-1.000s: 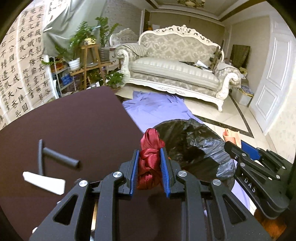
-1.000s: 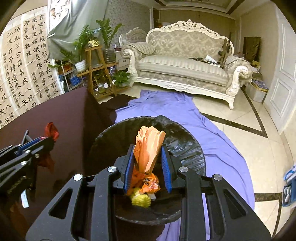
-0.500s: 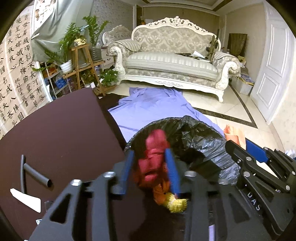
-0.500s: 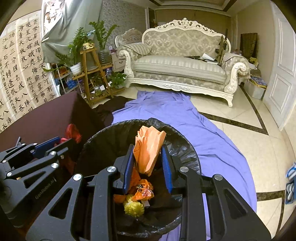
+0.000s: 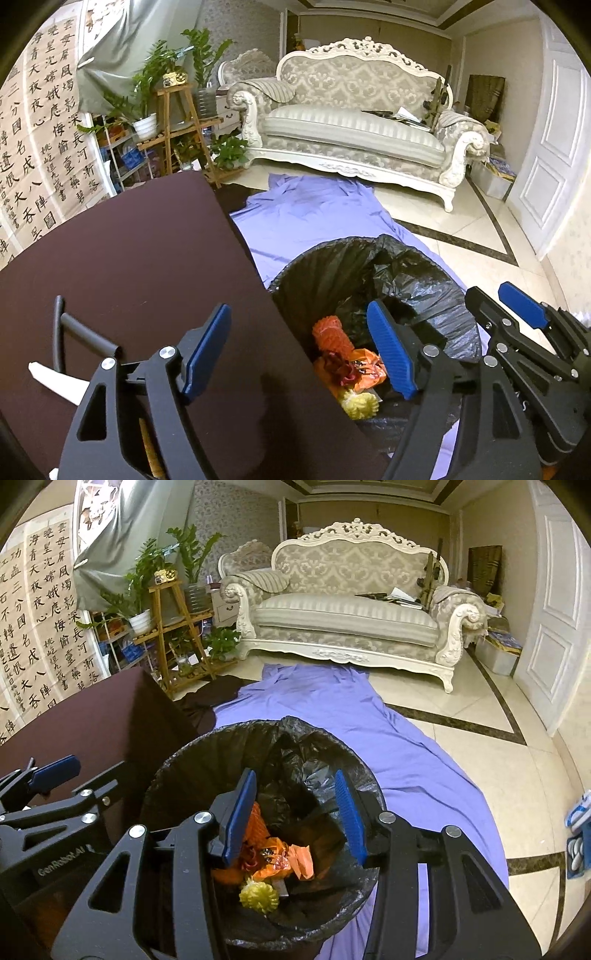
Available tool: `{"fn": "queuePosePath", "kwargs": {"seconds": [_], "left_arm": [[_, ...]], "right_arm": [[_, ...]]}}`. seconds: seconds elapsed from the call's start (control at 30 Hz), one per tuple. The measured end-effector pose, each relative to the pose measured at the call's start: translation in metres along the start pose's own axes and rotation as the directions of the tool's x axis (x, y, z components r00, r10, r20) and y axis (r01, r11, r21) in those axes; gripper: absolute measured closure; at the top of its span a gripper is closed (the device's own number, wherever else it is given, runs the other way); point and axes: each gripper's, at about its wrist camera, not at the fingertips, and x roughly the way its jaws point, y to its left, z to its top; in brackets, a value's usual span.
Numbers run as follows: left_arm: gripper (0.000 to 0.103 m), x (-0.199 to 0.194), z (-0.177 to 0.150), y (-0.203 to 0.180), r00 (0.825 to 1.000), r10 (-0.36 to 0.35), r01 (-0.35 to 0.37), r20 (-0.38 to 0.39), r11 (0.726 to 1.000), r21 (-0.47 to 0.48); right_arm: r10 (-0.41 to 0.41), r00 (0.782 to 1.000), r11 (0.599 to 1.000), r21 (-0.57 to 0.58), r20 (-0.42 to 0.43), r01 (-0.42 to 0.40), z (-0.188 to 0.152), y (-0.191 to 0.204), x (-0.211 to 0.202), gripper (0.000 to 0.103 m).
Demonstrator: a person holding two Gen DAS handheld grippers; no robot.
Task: Collect trash
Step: 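Move both tools back over the table toward the tissue and bottle, then grasp the white tissue with the left tool while the right tool grasps the brown bottle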
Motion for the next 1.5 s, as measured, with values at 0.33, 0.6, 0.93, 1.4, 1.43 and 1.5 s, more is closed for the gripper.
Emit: {"fn": "queuePosePath", "kwargs": {"seconds": [0.33,0.6,0.93,1.4,1.43,1.5], "left_arm": [[0.029,-0.041,-0.016,0.028,1.0,0.026,-0.026,0.009,0.999,-0.027],[0.029,-0.069,-0.041,0.059,0.997,0.073,-0.073,0.002,0.995,-0.071],[0.029,-0.091,-0.075,0.099,0.988,0.15,-0.153,-0.026,0.981,-0.116],[0.042,-0.081,-0.105,0.128,0.987,0.118,-0.136,-0.108,0.974,-0.181],[0.048,-0.079,-0.105,0.129,0.988,0.104,-0.124,-0.118,0.976,-0.181],[0.061,-0.08,-0.107,0.129,0.989,0.107,-0.124,-0.105,0.978,-0.17]], "right_arm": [[0.062,0.998,0.998,-0.028,0.0,-0.062,-0.016,0.032,-0.028,0.059],[0.121,0.993,0.99,-0.072,-0.016,-0.122,-0.032,0.065,-0.049,0.059],[0.161,0.986,0.979,-0.118,-0.041,-0.164,-0.047,0.095,-0.061,0.059],[0.203,0.977,0.963,-0.166,-0.071,-0.212,-0.053,0.131,-0.061,0.059],[0.206,0.976,0.962,-0.169,-0.073,-0.215,-0.053,0.134,-0.061,0.059],[0.213,0.974,0.959,-0.175,-0.077,-0.223,-0.053,0.139,-0.061,0.059]]}}
